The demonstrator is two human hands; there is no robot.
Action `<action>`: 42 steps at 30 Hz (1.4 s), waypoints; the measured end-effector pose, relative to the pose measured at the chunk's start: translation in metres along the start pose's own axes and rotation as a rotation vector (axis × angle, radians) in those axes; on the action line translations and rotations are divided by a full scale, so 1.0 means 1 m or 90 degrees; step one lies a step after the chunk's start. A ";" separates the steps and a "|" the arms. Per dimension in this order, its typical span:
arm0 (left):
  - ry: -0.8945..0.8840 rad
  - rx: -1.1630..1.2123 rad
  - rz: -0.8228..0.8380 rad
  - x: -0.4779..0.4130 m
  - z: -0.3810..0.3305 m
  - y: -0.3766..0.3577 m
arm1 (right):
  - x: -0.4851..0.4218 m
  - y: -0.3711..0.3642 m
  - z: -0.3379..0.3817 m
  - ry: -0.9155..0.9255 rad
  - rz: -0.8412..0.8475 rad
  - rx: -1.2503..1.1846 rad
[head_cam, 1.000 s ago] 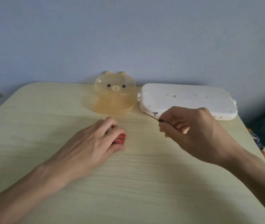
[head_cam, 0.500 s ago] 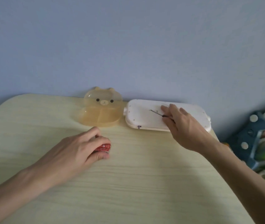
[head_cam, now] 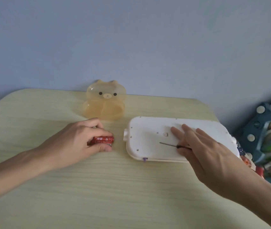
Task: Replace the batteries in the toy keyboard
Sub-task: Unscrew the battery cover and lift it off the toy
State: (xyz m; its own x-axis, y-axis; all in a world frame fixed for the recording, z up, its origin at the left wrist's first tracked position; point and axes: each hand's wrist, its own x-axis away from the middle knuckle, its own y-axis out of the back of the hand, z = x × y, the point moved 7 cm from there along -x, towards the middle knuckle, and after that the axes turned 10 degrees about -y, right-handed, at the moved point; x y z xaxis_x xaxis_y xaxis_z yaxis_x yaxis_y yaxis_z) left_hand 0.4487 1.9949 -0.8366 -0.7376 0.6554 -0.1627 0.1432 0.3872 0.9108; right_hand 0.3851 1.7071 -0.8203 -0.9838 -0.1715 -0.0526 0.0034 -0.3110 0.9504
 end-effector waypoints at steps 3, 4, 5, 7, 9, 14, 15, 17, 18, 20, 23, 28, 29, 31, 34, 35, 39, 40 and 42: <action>0.003 -0.005 -0.008 0.002 -0.001 0.000 | 0.011 0.001 0.004 0.007 -0.009 0.041; 0.003 -0.007 -0.012 0.003 -0.002 0.000 | 0.010 0.003 0.007 0.006 -0.004 0.051; 0.004 -0.007 -0.014 0.003 -0.002 0.000 | 0.010 0.005 0.010 0.009 -0.004 0.057; 0.008 -0.012 -0.008 0.004 -0.002 0.001 | 0.009 0.012 0.016 0.013 -0.007 0.058; 0.014 -0.023 0.005 0.003 -0.003 0.003 | 0.006 0.017 0.019 0.014 0.001 0.063; 0.017 -0.024 -0.026 -0.016 -0.019 0.022 | -0.024 0.049 0.015 -0.011 -0.043 0.007; 0.008 0.003 -0.026 -0.024 -0.028 0.023 | -0.032 0.056 0.014 -0.012 -0.047 -0.004; -0.011 0.037 -0.002 -0.041 -0.045 0.018 | -0.046 0.065 0.015 -0.016 -0.029 -0.024; -0.021 0.035 0.016 -0.048 -0.052 0.013 | -0.051 0.068 0.017 -0.019 -0.020 -0.042; -0.040 0.013 0.049 -0.056 -0.063 0.001 | -0.058 0.072 0.018 -0.021 -0.016 -0.076; -0.060 -0.005 0.059 -0.057 -0.066 -0.012 | -0.061 0.069 0.016 -0.033 0.020 -0.125; -0.083 0.024 0.011 -0.046 -0.057 -0.015 | -0.052 0.065 0.011 -0.033 0.049 -0.222; -0.088 0.029 0.006 -0.045 -0.057 -0.015 | -0.050 0.067 0.011 -0.031 0.045 -0.241; -0.092 0.042 0.002 -0.044 -0.055 -0.016 | -0.048 0.068 0.013 -0.022 0.043 -0.248; -0.097 0.058 0.006 -0.044 -0.052 -0.015 | -0.046 0.067 0.016 -0.008 0.067 -0.236; -0.100 0.057 0.007 -0.044 -0.052 -0.015 | -0.045 0.068 0.016 -0.006 0.075 -0.232; -0.098 0.063 0.003 -0.042 -0.052 -0.013 | -0.041 0.073 0.009 -0.021 0.071 -0.215; -0.098 0.064 0.003 -0.042 -0.051 -0.013 | -0.041 0.074 0.008 -0.025 0.070 -0.210; -0.099 0.065 0.006 -0.042 -0.051 -0.014 | -0.040 0.073 0.006 -0.027 0.073 -0.198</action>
State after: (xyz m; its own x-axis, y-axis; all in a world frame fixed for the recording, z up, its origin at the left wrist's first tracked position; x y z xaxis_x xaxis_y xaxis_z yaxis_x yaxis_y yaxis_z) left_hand 0.4443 1.9289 -0.8230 -0.6265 0.7483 -0.2179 0.2215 0.4390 0.8707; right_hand 0.4237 1.6974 -0.7471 -0.9803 -0.1853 0.0680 0.1626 -0.5633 0.8101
